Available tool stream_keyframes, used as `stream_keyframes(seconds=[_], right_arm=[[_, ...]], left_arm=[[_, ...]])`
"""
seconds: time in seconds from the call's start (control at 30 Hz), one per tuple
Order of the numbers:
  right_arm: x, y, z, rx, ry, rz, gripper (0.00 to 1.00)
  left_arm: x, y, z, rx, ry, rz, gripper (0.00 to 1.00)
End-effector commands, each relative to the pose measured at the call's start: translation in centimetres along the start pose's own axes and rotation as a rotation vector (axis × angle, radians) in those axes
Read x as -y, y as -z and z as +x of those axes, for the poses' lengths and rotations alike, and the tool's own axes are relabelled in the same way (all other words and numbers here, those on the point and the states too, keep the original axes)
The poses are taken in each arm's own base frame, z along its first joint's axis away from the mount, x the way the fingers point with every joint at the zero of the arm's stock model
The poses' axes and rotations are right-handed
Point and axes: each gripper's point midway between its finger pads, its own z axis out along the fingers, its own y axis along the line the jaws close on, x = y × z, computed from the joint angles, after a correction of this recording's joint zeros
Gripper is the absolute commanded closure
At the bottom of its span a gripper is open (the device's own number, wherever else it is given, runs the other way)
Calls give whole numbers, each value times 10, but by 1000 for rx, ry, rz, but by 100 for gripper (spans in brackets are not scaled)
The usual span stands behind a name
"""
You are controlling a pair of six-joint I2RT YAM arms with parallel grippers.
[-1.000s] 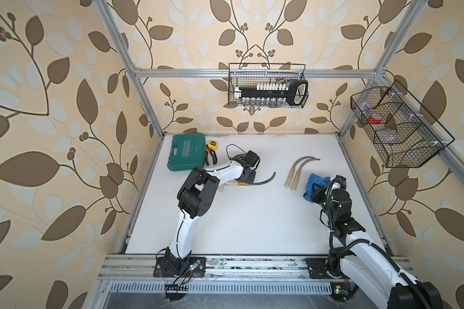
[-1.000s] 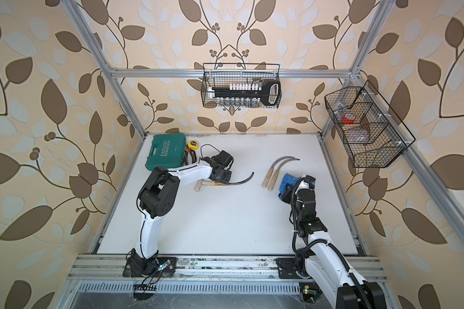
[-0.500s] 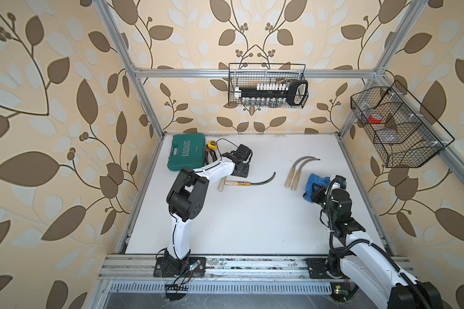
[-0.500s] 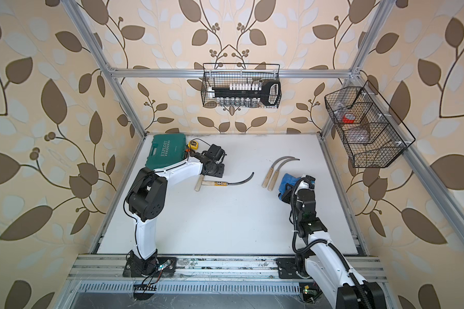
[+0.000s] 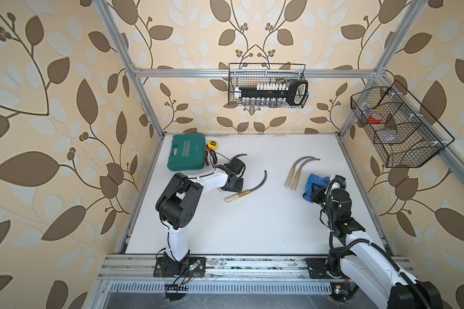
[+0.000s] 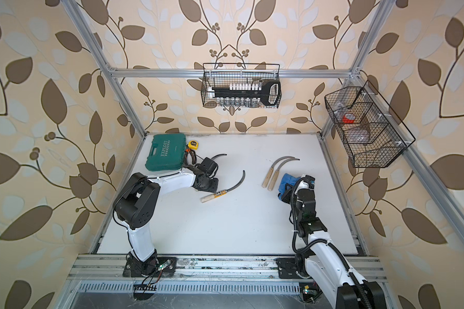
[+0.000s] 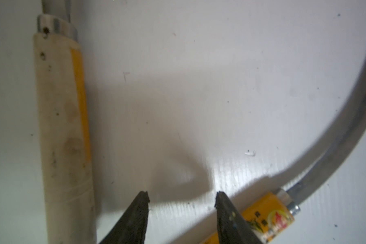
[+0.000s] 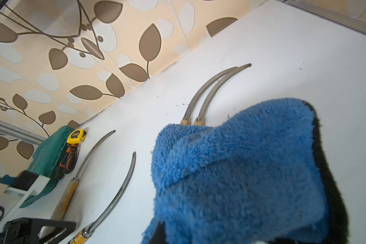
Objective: Wipe small sickles with rags
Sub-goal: Adjust the small sickle at the center of the board, then pick up the small sickle from the center of the board.
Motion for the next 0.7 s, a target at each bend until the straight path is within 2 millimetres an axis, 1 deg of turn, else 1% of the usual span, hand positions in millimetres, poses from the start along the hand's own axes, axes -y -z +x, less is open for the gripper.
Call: stream_keyframes(seconds=[0.0,0.1,0.27,0.37,0.5,0.57,0.67], right_arm=[[-4,1,-5,20,10,-23,100],[-5,1,-5,19,10,-24,100],[-5,1,-5,17,10,-24,100],[-5,1,-4,16,10,-25,100],[-5,1,-4,15,10,-25,100],[-4,1,-4,14,12,-25,100],[-5,1,-4,12,12,-26,100]], left_arm=[[22,26,-3,70,6,81,47],[29,35,7,87,-9,95,47],[30,44,26,108,-14,105,46],[23,43,35,118,-10,91,45],[8,43,39,150,0,40,43],[4,42,40,159,2,21,41],[4,38,40,157,-5,16,37]])
